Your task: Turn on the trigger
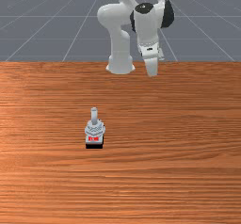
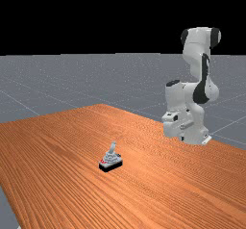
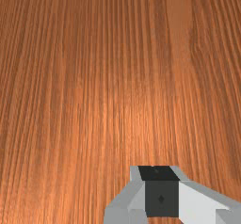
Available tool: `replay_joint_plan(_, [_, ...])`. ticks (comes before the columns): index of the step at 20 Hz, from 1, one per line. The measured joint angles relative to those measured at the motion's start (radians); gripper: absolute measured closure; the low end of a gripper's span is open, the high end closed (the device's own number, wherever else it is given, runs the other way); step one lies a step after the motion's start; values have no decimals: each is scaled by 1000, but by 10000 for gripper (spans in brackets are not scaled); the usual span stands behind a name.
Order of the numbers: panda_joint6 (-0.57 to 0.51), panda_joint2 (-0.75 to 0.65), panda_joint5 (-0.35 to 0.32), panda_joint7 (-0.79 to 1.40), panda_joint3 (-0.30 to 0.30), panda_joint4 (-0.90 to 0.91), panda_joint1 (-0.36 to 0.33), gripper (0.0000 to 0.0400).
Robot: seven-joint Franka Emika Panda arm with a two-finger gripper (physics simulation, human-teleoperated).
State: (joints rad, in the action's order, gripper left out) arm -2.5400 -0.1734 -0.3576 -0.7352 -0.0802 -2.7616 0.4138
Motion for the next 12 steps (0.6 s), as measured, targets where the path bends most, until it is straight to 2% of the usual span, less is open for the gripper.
replay_joint_plan(2, [36, -20, -9, -124, -92, -17, -30, 400])
replay_joint_plan(3, [24, -35, 31, -137, -117, -29, -59, 400])
replay_joint_plan(4, [-258, -75, 313, 97, -23, -139, -174, 400])
replay_joint_plan(5, [-136, -82, 312, 57, -53, -105, -189, 400])
replay_joint_plan(7, [-104, -82, 323, 17, -83, -95, -215, 400])
replay_joint_plan(8, [-55, -72, 396, 69, -63, -73, -251, 400])
replay_joint_plan(9, [0, -57, 335, -9, -105, -45, -235, 400])
replay_joint_plan(11, [57, -37, 344, -39, -127, -13, -252, 400])
replay_joint_plan(12, [121, -8, 349, -57, -140, 27, -262, 400])
